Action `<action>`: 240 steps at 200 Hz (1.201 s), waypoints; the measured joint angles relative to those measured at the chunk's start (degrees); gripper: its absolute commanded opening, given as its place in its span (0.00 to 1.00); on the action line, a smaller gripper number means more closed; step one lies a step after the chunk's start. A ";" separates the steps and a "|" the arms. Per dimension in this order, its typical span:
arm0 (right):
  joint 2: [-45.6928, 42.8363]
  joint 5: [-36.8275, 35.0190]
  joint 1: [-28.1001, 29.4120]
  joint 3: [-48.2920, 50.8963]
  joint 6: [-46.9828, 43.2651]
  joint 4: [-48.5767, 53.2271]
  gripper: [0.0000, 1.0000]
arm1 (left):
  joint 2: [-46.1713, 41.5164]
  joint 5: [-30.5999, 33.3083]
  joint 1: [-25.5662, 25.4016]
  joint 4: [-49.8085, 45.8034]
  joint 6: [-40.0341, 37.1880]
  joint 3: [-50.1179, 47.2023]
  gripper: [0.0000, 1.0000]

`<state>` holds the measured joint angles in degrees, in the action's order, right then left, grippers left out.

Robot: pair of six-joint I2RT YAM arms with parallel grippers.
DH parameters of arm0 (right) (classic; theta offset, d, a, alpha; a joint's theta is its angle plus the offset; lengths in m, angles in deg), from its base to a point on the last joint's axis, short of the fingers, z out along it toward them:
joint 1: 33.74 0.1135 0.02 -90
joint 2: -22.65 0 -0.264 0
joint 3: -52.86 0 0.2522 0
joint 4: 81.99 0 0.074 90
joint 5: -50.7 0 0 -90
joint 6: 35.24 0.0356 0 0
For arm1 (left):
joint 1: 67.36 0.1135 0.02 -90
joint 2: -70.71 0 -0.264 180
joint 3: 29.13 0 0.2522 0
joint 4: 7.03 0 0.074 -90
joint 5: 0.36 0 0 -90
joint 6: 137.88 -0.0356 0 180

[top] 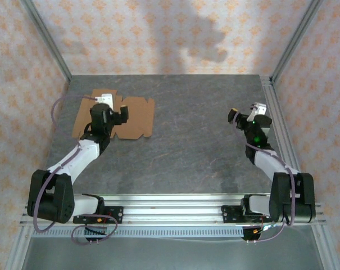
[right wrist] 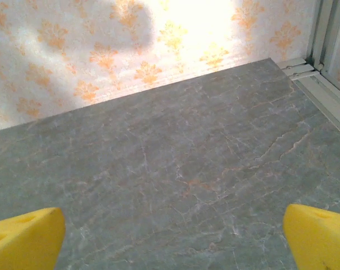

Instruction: Fold the paper box

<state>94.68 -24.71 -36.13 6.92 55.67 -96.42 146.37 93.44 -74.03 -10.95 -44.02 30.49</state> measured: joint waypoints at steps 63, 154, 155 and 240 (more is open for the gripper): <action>-0.33 -2.64 8.72 -9.84 2.95 15.37 0.99 | 16.24 0.94 2.14 -19.26 14.08 18.16 0.99; 0.04 -6.32 13.11 -14.75 10.38 27.96 0.99 | 33.46 -7.28 3.32 -33.05 19.17 28.13 0.98; 0.09 -6.34 13.11 -14.80 10.43 28.11 0.99 | 33.46 -7.28 3.32 -33.05 19.17 28.13 0.98; 2.64 -6.88 13.11 -17.84 12.22 31.87 0.99 | 39.15 -10.64 -8.04 -34.93 18.12 32.09 0.98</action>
<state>97.32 -31.59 -23.02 -10.92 67.89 -64.55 185.51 82.79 -82.08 -45.88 -25.90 62.58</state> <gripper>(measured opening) 0.993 0.979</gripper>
